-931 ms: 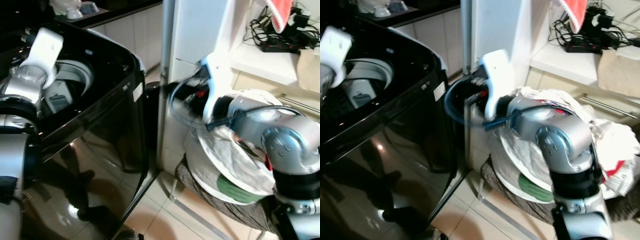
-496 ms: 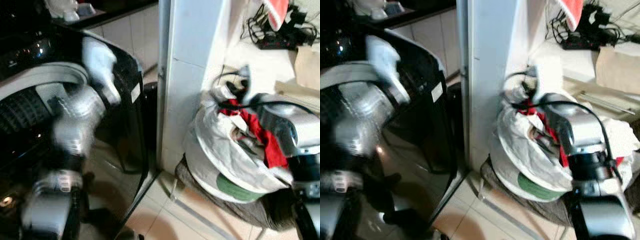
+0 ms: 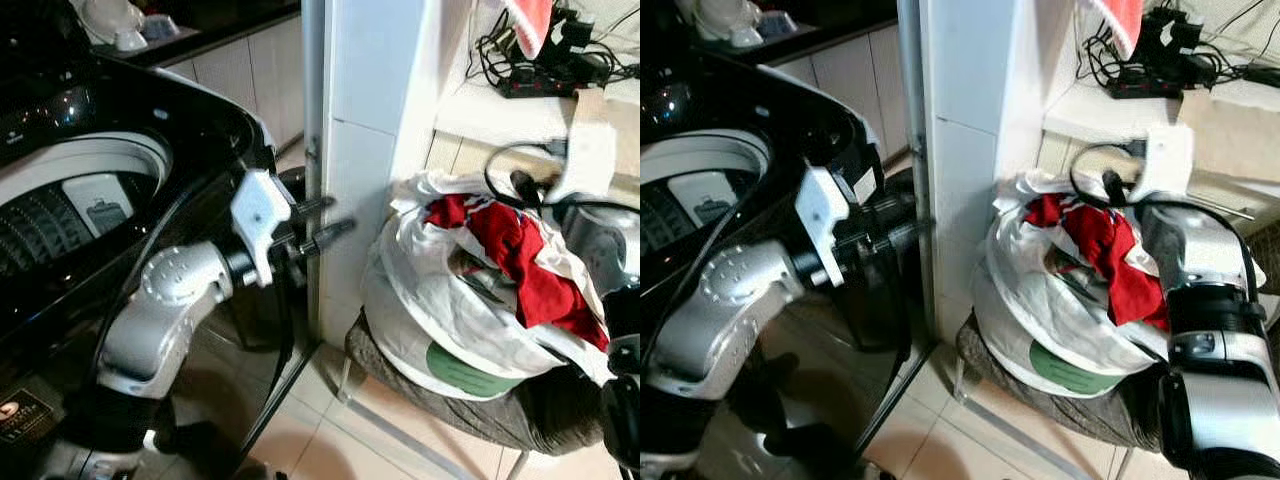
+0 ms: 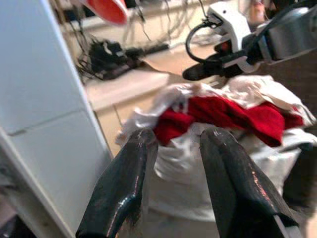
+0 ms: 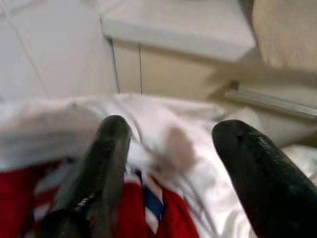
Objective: Clothes washing
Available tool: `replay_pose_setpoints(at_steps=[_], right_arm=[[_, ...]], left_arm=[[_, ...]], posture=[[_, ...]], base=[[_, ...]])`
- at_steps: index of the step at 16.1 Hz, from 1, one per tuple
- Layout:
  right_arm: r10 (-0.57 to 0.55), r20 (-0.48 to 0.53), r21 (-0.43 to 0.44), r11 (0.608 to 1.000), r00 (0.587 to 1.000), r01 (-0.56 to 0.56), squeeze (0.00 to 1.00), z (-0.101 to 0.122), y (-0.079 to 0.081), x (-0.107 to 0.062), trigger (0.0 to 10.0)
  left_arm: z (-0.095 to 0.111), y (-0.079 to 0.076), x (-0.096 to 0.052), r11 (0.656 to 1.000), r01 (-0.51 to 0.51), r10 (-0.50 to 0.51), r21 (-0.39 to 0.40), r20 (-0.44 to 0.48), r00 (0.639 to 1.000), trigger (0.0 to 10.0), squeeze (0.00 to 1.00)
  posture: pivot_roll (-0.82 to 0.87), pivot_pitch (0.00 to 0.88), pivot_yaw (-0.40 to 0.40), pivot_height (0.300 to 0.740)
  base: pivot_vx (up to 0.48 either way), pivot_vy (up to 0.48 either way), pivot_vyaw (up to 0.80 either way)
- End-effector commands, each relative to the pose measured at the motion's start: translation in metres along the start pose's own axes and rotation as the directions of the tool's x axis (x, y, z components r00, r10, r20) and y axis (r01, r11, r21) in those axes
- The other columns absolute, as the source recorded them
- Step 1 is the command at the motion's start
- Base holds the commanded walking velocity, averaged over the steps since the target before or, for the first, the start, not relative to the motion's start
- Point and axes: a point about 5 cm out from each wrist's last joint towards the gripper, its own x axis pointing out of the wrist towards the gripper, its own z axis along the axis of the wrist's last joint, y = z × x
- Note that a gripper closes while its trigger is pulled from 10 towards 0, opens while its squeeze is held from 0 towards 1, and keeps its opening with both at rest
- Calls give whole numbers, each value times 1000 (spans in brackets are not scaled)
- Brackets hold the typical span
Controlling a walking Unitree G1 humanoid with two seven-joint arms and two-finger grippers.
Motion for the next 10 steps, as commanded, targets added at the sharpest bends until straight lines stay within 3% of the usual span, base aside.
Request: replay_pose_setpoints(at_steps=[1,2,3,4,5,10], right_arm=[[-18,24,45,999,1000,17,1000,7,-5,2,10000],[-43,39,62,997,998,41,1000,8,-9,3,10000],[-26,67,144,989,997,16,627,9,-10,5,10000],[-16,87,213,977,996,-2,39,9,-11,7,10000],[-30,81,242,970,996,10,0,5,-14,10,10000],[-55,-1,202,978,998,54,0,-14,-17,17,10000]], left_arm=[[7,-6,1,999,32,-32,12,6,999,10000,0],[7,-7,2,999,33,-33,11,6,999,10000,0],[7,-8,2,999,30,-30,13,1,1000,10000,0],[7,-9,2,999,28,-28,17,-3,1000,10000,0],[8,-11,3,999,33,-33,16,-9,999,10000,0],[7,-14,4,1000,14,-13,14,-34,999,10000,0]], posture=[[-33,0,39,740],[-33,0,39,740],[-33,0,42,740],[-33,0,42,740],[-30,0,44,740],[-17,0,51,740]], base=[[0,0,0],[0,0,0],[0,0,0],[0,0,0],[0,0,0],[0,0,0]])
